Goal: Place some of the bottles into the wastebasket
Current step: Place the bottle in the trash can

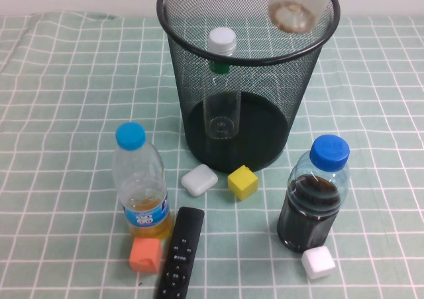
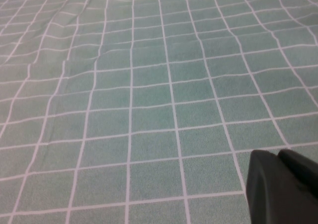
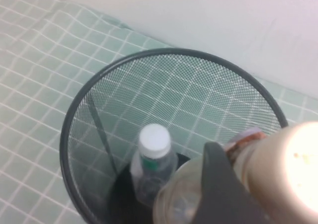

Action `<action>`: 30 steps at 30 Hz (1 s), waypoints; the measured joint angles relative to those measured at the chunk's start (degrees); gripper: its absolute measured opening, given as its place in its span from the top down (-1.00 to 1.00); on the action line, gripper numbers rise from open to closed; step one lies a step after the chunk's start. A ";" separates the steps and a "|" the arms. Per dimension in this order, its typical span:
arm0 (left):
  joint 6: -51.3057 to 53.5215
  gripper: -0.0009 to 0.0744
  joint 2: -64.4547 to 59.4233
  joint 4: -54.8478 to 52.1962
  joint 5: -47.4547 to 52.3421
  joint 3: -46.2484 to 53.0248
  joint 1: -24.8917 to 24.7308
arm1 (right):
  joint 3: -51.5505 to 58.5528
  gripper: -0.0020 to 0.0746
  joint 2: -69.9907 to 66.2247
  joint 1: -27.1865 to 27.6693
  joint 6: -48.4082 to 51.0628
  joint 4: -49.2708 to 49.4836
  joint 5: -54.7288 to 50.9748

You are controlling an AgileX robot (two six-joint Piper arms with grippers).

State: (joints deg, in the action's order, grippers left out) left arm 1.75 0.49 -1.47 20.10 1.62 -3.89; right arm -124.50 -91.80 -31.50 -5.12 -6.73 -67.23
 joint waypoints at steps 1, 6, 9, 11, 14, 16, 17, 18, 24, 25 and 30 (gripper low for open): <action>0.00 0.99 0.00 0.00 0.00 0.00 0.00 | -1.15 0.14 -1.03 1.86 1.07 2.62 0.12; 0.00 0.99 0.00 0.00 0.00 0.00 0.00 | -3.09 0.14 -6.62 8.62 5.12 13.71 2.16; 0.00 0.99 0.00 0.00 0.00 0.00 0.00 | -3.22 0.14 -11.39 10.40 5.88 14.68 3.27; 0.00 0.99 0.00 0.00 0.00 0.00 0.00 | -3.22 0.14 -14.53 10.56 6.83 14.94 3.73; 0.00 0.99 0.00 0.00 0.00 0.00 0.00 | -3.22 0.14 -18.91 10.56 7.97 16.55 3.95; 0.00 0.99 0.00 0.00 0.00 0.00 0.00 | -3.12 0.14 -21.16 10.56 8.24 17.42 3.95; 0.00 0.99 0.00 0.00 0.00 0.00 0.00 | -3.03 0.14 -21.85 10.56 8.38 17.48 3.84; 0.00 0.99 0.00 0.00 0.00 0.00 0.00 | -3.03 0.14 -22.47 10.56 8.36 17.48 3.84; 0.00 0.99 0.00 0.00 0.00 0.00 0.00 | -3.03 0.04 -23.60 10.56 8.45 17.48 2.79; 0.00 0.99 0.00 0.00 0.00 0.00 0.00 | -3.03 -0.01 -23.72 10.56 8.45 17.48 2.57; 0.00 0.99 0.00 0.00 0.00 0.00 0.00 | -3.03 -0.08 -23.53 10.56 8.45 17.48 1.85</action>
State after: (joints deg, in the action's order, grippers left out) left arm 1.75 0.49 -1.47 20.10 1.62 -3.89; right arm -127.53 -115.33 -20.93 3.34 10.76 -65.38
